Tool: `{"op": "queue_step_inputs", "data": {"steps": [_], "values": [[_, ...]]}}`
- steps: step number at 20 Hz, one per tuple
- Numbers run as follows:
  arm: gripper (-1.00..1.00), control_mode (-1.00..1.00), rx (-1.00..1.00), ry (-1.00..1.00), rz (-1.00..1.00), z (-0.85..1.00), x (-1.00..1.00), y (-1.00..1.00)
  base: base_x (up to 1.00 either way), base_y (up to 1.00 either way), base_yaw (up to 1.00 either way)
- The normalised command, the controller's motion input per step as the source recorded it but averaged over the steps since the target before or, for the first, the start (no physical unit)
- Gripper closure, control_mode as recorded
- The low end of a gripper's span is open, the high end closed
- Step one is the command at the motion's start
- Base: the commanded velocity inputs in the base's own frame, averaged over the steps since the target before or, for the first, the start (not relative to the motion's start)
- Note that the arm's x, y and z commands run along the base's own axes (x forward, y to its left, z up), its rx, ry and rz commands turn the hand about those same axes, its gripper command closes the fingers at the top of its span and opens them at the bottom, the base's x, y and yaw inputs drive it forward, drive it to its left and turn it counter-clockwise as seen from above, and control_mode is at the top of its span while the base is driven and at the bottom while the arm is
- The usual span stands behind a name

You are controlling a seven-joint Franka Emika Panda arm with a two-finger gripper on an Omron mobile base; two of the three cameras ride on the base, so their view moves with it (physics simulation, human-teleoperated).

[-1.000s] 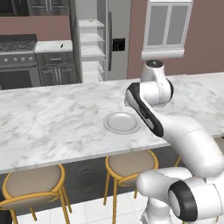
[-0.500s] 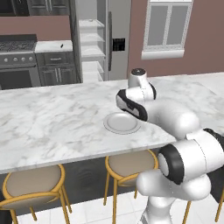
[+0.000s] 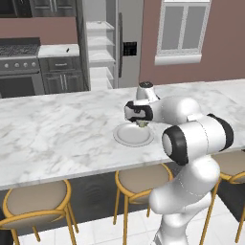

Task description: Retrieve the butter from the fridge and place it on a plate on the dining table. Then retrieve the butter knife by the fridge and place it near the plate.

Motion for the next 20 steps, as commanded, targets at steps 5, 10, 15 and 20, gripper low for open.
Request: {"op": "queue_step_inputs", "data": {"steps": [5,10,15,20], "values": [[1.00,-1.00,0.02,-0.02,0.00,-0.57,0.27,0.00,0.00,0.00,0.00],[1.00,-1.00,0.00,-0.07,0.00,-0.49,0.36,0.00,0.00,0.00,0.00],[1.00,-1.00,-0.05,-0.07,-0.05,-0.46,0.34,0.00,0.00,0.00,0.00],[1.00,-1.00,-0.07,0.00,-0.07,-0.48,0.20,0.01,0.00,0.00,0.00]]}}
